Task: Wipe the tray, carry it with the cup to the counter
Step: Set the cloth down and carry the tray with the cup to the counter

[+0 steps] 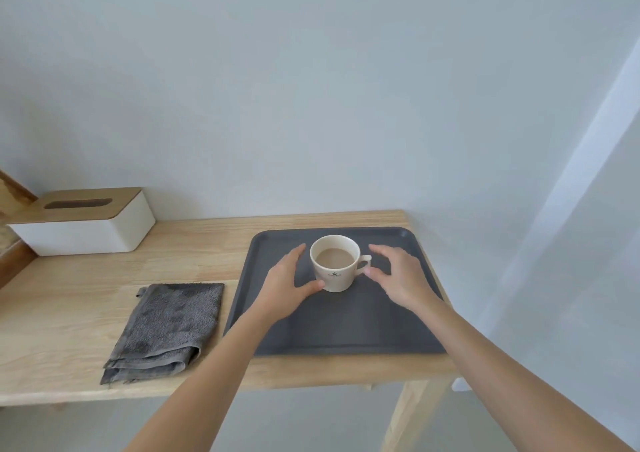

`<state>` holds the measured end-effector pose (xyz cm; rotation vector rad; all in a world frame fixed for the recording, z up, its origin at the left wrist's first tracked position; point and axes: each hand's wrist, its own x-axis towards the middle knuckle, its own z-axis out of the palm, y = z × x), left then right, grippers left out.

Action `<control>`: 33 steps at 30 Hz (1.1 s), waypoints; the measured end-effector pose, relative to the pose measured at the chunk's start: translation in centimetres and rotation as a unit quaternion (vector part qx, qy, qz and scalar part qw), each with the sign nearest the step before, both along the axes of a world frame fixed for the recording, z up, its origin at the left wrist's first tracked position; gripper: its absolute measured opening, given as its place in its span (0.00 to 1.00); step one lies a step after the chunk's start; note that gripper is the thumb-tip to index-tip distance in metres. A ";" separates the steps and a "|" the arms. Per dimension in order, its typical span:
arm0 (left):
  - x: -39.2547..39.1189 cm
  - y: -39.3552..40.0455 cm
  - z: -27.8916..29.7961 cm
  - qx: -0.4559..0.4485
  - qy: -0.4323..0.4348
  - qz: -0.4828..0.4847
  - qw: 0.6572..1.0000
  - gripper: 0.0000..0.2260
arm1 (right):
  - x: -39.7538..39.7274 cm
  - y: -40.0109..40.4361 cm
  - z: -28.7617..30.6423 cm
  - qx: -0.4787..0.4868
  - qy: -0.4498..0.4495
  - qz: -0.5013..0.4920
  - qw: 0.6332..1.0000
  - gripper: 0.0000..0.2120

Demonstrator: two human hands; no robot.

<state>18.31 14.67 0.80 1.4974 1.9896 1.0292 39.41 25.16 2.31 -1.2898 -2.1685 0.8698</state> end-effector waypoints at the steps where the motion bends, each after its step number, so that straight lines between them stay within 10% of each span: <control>1: -0.7 -0.3 0.0 -0.004 0.039 0.025 0.999 0.35 | 0.7 0.2 -0.3 0.032 -0.050 -0.030 0.998 0.23; 10: -6.0 -3.4 -1.8 -0.141 0.245 0.163 0.945 0.24 | 5.7 -1.2 -3.2 0.068 -0.177 -0.137 0.972 0.20; 33: 4.2 3.5 0.8 -0.012 0.131 -0.091 0.987 0.19 | 19.2 -9.5 -0.5 0.008 -0.130 -0.366 0.921 0.21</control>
